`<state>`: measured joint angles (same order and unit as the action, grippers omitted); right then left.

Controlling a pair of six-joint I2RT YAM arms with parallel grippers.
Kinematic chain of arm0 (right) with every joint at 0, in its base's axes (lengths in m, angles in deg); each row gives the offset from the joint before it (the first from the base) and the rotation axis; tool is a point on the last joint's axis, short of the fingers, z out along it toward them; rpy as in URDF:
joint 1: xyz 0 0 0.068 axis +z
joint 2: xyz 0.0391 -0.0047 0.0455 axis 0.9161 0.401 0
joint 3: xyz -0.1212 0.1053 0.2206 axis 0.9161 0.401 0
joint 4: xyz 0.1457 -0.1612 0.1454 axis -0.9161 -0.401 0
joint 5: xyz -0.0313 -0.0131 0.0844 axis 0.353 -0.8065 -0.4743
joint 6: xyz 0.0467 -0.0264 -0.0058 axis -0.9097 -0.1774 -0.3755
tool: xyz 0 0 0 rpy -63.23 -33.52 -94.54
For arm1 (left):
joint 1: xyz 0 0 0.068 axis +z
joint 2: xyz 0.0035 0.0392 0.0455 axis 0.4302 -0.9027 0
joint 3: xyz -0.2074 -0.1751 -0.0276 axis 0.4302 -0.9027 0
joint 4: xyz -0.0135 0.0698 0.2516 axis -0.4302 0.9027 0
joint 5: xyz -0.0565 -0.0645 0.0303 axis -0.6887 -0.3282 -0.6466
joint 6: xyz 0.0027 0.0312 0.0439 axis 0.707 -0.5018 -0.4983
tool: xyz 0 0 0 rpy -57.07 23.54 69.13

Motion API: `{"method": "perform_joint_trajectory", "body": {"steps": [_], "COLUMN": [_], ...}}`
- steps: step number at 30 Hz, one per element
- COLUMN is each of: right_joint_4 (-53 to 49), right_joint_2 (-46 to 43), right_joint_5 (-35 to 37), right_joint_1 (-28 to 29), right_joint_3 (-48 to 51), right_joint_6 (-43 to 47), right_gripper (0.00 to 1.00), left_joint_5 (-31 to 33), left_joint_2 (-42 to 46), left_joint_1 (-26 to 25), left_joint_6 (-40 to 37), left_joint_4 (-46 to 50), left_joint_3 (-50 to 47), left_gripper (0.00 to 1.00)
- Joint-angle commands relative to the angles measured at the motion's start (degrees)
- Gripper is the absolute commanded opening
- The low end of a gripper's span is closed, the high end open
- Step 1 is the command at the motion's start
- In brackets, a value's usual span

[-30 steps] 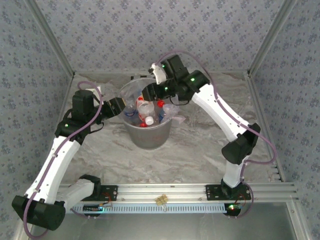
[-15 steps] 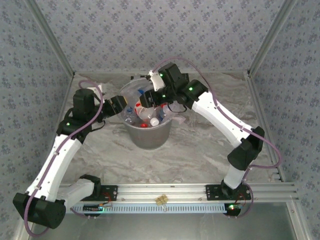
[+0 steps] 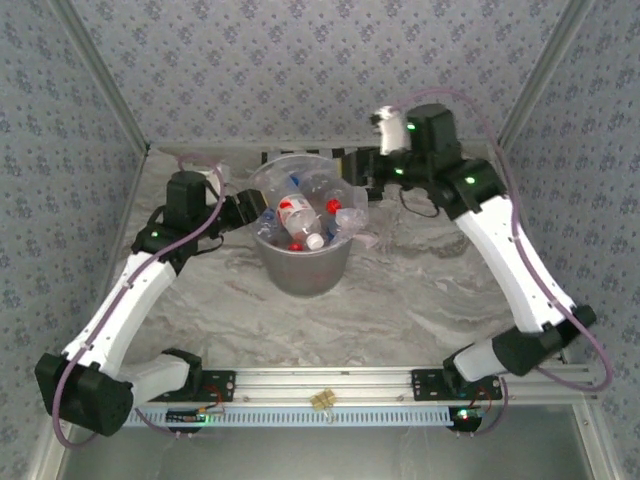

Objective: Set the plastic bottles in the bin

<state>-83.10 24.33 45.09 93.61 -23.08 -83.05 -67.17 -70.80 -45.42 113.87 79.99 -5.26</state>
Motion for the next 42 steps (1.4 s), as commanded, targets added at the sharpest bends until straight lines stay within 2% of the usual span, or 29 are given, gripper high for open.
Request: {"method": "perform_joint_trajectory", "body": {"steps": [1,6,9,13,15,16,19,22,24,26,30,32,34,37,42], "right_joint_4": [-1.16,-3.11,-4.29,-0.87,2.41,3.53,8.07,15.78,20.18,24.18,35.17,41.64,41.39,51.94,64.59], "right_joint_2": [-5.61,-13.83,-17.45,-21.56,-23.72,-24.47,-26.56,-27.48,-27.15,-26.88,-25.31,-24.03,-22.83,-20.84,-13.32], "right_joint_5": [1.13,0.76,1.28,1.14,3.03,3.93,7.55,14.76,20.92,26.75,37.25,39.21,39.61,42.07,43.0], "right_joint_1": [-4.68,-14.39,-19.11,-24.42,-26.46,-27.03,-27.42,-27.35,-27.4,-27.33,-27.51,-27.46,-27.94,-27.21,-27.19], "right_joint_3": [5.3,14.73,19.74,28.63,32.83,35.72,42.6,51.32,56.6,60.52,69.26,73.83,73.05,76.67,80.2], "right_joint_6": [-1.48,-2.21,-1.49,2.0,2.17,1.94,3.16,5.06,4.39,0.91,-1.53,-2.17,-2.35,1.02,3.37], "right_gripper": [0.58,0.58,0.6,0.88,1.0,1.0,1.0,1.0,1.0,1.0,1.0,1.0,1.0,1.0,1.0], "left_joint_5": [-1.79,0.31,3.35,7.27,9.72,10.66,17.37,31.06,40.34,44.7,47.51,47.76,47.95,47.85,44.47], "left_joint_2": [-3.43,-7.95,-7.44,-5.82,-4.36,-3.33,1.4,7.83,12.68,16.51,18.83,18.4,16.63,9.35,-4.14], "left_joint_1": [-4.13,-8.65,-9.8,-9.67,-9.09,-8.72,-7.43,-5.81,-3.57,-0.24,8.95,11.57,13.08,15.06,16.68], "left_joint_6": [0.78,2.55,1.03,-7.32,-12.66,-14.54,-20.1,-23.71,-24.74,-26.67,-24.11,-23.45,-24.01,-26.12,-28.84], "left_joint_4": [-3.02,-7.47,-6.87,0.9,6.44,8.05,9.49,7.72,4.09,-2.53,-12.61,-19.22,-26.53,-37.96,-50.2], "left_joint_3": [2.75,3.72,5.51,11.45,15.51,16.75,16.71,9.17,0.14,-9.65,-24.47,-30.53,-35.33,-40.22,-40.61], "left_gripper": [0.64,0.65,0.73,0.99,1.0,1.0,1.0,1.0,1.0,1.0,1.0,1.0,1.0,1.0,1.0]}}
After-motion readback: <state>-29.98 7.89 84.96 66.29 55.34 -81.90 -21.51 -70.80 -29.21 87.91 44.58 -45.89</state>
